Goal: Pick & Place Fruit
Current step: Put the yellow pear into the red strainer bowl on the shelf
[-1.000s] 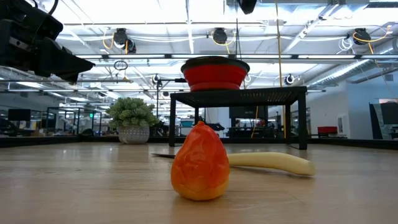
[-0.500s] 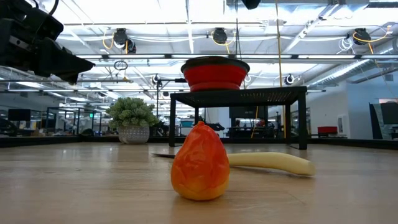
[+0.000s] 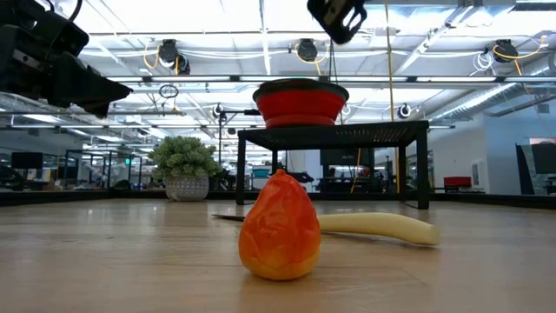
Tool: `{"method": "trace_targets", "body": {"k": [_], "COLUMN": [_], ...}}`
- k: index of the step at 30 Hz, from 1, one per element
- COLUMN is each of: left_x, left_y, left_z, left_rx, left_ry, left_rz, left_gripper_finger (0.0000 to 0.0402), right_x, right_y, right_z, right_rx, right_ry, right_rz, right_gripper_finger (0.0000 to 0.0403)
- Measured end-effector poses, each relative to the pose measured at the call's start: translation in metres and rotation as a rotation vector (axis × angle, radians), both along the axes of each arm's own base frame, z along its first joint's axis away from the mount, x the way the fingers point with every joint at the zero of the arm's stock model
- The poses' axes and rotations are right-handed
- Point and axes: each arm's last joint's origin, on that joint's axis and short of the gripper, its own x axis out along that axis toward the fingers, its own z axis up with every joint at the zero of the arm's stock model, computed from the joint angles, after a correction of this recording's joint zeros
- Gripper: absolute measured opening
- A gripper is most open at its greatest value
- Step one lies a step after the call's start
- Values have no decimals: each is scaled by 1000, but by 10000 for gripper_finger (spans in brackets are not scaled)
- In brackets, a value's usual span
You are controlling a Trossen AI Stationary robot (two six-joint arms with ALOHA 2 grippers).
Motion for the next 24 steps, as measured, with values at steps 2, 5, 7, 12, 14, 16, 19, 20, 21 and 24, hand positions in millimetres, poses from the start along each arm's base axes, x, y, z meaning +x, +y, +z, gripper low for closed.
{"method": "trace_targets", "body": {"k": [2, 5, 7, 12, 14, 16, 19, 20, 21, 24], "left_x": [0, 0, 0, 0, 0, 0, 0, 0, 0, 0], "left_y": [0, 0, 0, 0, 0, 0, 0, 0, 0, 0], "left_z": [0, 0, 0, 0, 0, 0, 0, 0, 0, 0], "left_rx": [0, 0, 0, -14, -24, -26, -26, -26, -26, -28], "left_ry": [0, 0, 0, 0, 0, 0, 0, 0, 0, 0], "left_rz": [0, 0, 0, 0, 1, 2, 2, 2, 2, 2], "left_gripper_finger": [26, 26, 26, 26, 26, 26, 26, 26, 26, 26], "right_x": [4, 8, 11, 16, 17, 18, 18, 18, 18, 18], "right_y": [5, 12, 16, 20, 21, 21, 21, 21, 21, 21], "right_z": [-10, -25, -35, -57, -62, -68, -70, -70, -69, -69], "right_rx": [5, 4, 6, -33, -51, -64, -91, -98, -103, -113], "right_ry": [24, 55, 69, 116, 121, 129, 126, 116, 107, 99], "right_rz": [31, 72, 96, 118, 128, 135, 152, 158, 162, 170], "right_gripper_finger": [0, 0, 0, 0, 0, 0, 0, 1, 3, 11]}}
